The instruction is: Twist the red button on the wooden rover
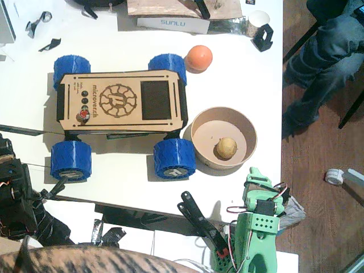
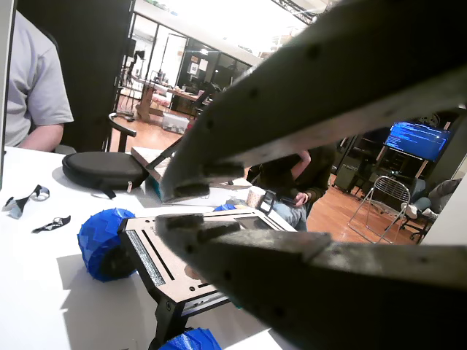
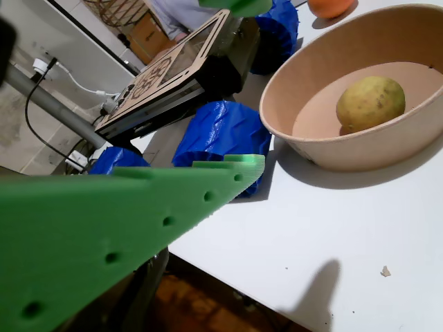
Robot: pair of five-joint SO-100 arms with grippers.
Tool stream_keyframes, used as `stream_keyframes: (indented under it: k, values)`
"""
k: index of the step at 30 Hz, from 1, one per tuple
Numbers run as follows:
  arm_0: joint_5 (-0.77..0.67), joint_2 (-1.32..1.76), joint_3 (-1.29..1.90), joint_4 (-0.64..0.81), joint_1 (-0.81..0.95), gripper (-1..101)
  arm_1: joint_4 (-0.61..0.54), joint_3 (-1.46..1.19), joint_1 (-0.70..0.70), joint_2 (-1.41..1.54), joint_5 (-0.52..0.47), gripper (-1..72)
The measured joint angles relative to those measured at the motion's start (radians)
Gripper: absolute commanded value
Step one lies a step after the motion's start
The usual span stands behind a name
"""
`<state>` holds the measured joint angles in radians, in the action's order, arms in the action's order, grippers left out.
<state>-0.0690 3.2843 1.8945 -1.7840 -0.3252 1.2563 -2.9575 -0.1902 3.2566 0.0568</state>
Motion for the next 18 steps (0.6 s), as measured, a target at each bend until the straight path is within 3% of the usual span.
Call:
stream_keyframes:
  k: [10, 18]
  values:
    - [0.000, -0.014, 0.000, 0.037, -0.003, 0, 0.000, 0.000, 0.000, 0.000, 0.000, 20.4]
    - [0.000, -0.356, 0.002, 0.215, -0.011, 0, 0.000, 0.000, 0.000, 0.000, 0.000, 20.4]
